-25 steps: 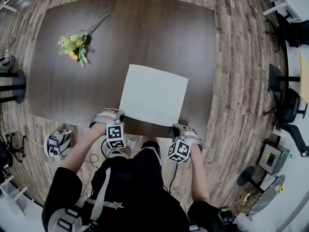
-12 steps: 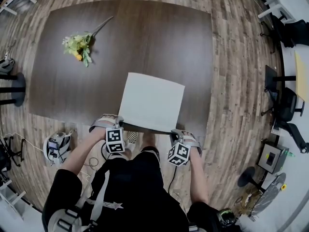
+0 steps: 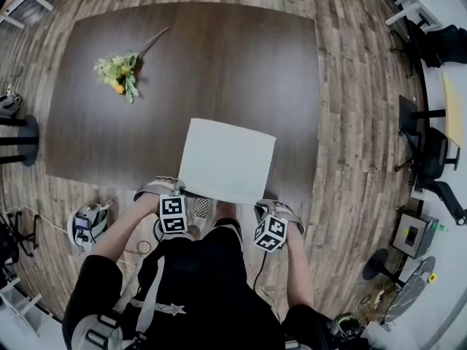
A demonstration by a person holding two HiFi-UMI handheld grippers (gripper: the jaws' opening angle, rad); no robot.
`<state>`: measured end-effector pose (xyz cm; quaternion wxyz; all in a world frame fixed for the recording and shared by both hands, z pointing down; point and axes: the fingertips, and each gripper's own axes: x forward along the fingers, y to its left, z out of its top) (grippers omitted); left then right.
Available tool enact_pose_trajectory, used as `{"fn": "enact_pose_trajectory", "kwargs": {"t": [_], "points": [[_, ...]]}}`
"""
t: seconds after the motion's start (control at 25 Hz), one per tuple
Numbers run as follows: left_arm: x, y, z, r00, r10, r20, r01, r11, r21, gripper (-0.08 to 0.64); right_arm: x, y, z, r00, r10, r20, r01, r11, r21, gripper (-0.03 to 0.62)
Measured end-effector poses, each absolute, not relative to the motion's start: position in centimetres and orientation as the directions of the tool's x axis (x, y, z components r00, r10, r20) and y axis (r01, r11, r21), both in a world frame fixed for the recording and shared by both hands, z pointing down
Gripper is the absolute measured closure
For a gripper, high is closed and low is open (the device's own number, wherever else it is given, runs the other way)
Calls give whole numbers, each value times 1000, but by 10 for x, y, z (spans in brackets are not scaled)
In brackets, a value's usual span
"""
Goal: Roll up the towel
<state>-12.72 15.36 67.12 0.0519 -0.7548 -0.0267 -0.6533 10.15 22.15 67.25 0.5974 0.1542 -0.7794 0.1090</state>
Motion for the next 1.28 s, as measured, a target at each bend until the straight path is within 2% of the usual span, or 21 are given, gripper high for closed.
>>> {"fn": "enact_pose_trajectory", "kwargs": {"t": [0.6,1.08,1.28], "points": [[-115,110,667,138,-66,988,104,-991,-81,526,114,178,668,-239,-161,958,-381,922,60,565],[-114,98,681,133,-36,990,89,-995,-48,525,114,165,677,-254,-144,956,-400,916,32,561],[-115,92,680,160,-77,984,69,-994,-89,498,115,158,678,-235,-196,952,-431,899,78,533]]}}
